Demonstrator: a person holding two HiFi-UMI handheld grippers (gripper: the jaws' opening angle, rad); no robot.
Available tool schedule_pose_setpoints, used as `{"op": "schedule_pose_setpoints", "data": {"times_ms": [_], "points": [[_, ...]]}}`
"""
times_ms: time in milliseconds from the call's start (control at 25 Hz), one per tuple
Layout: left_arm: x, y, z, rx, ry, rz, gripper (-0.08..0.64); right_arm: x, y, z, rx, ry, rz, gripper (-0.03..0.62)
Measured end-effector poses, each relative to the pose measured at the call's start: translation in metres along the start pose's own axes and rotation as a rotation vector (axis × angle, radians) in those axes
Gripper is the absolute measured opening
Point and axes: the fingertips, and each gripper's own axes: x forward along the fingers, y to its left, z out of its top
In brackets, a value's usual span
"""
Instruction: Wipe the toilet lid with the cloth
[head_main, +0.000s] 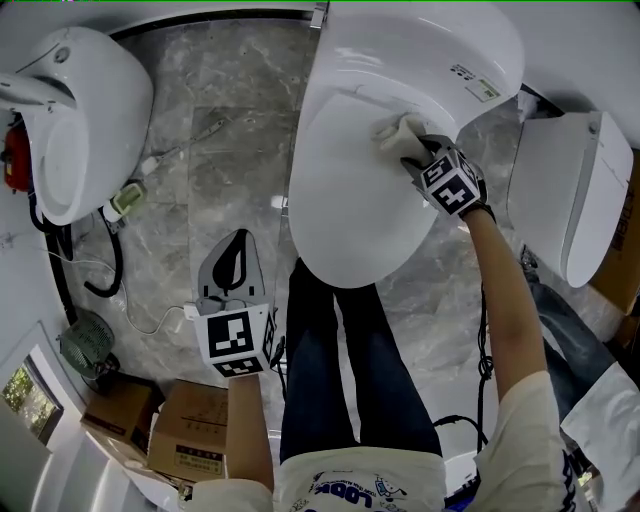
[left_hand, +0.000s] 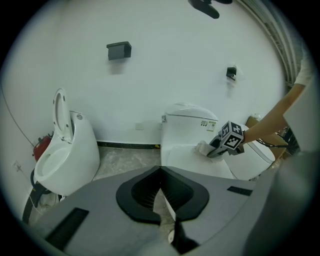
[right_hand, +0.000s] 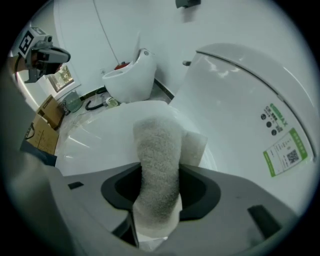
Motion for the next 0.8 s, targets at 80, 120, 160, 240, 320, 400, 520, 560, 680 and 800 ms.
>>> {"op": "schedule_pose_setpoints", "data": {"times_ms": [80, 120, 160, 240, 320, 400, 520, 560, 680, 800], "points": [[0.001, 0.0, 0.001, 0.002, 0.001, -0.001, 0.003, -0.001, -0.011, -0.005, 0.034, 0.003, -0.026, 0.192], [0.002, 0.0, 0.001, 0.003, 0.002, -0.003, 0.003, -0.002, -0.016, -0.008, 0.043, 0.01, -0.041, 0.192], [0.003, 0.0, 0.001, 0.004, 0.002, -0.004, 0.003, -0.004, -0.021, -0.012, 0.05, 0.018, -0.056, 0.192], [0.004, -0.001, 0.001, 0.007, 0.004, -0.008, 0.003, -0.006, -0.03, -0.02, 0.075, 0.03, -0.088, 0.192], [0.004, -0.003, 0.0, 0.008, 0.008, -0.011, 0.003, -0.009, -0.036, -0.031, 0.111, 0.044, -0.114, 0.191], [0.005, -0.006, -0.002, 0.009, 0.01, -0.017, 0.003, -0.011, -0.038, -0.043, 0.141, 0.054, -0.129, 0.19], [0.007, -0.011, -0.003, 0.014, 0.012, -0.03, 0.003, -0.013, -0.035, -0.056, 0.181, 0.056, -0.139, 0.189], [0.007, -0.013, -0.003, 0.016, 0.011, -0.034, 0.003, -0.014, -0.032, -0.061, 0.199, 0.054, -0.142, 0.187], [0.006, -0.018, -0.003, 0.023, 0.007, -0.042, 0.003, -0.018, -0.022, -0.073, 0.241, 0.048, -0.145, 0.187], [0.005, -0.021, -0.002, 0.03, 0.003, -0.051, 0.003, -0.021, -0.008, -0.084, 0.252, 0.05, -0.143, 0.187]]}}
